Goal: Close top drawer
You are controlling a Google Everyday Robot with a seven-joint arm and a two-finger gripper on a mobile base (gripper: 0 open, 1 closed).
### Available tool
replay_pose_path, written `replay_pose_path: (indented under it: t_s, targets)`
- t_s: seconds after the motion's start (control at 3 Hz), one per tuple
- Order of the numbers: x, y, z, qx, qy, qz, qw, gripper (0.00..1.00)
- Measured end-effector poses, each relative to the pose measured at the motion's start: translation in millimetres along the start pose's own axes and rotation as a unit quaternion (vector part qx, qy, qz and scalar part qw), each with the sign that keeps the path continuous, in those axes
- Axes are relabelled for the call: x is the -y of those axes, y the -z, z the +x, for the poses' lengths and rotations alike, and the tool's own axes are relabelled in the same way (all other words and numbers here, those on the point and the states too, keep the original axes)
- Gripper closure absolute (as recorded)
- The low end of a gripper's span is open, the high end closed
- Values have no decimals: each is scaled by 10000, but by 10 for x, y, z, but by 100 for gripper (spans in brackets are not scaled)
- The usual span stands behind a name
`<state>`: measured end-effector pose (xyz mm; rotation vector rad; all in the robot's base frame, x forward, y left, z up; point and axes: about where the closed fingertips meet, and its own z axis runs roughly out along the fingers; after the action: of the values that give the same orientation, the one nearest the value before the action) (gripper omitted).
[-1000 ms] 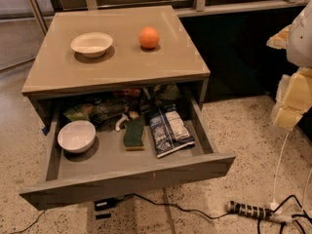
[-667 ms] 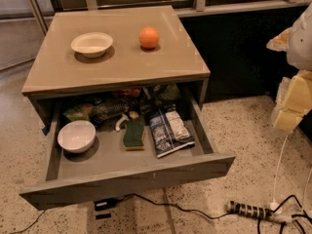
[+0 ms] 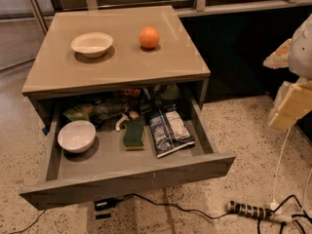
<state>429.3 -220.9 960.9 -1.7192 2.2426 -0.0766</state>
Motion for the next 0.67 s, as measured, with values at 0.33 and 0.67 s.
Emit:
replay_pose_path:
  t_s: [0.33, 0.67]
  targets:
    - [-47, -28, 37, 6, -6, -19, 10000, 44]
    - [-230, -126, 84, 56, -99, -62, 9999, 67]
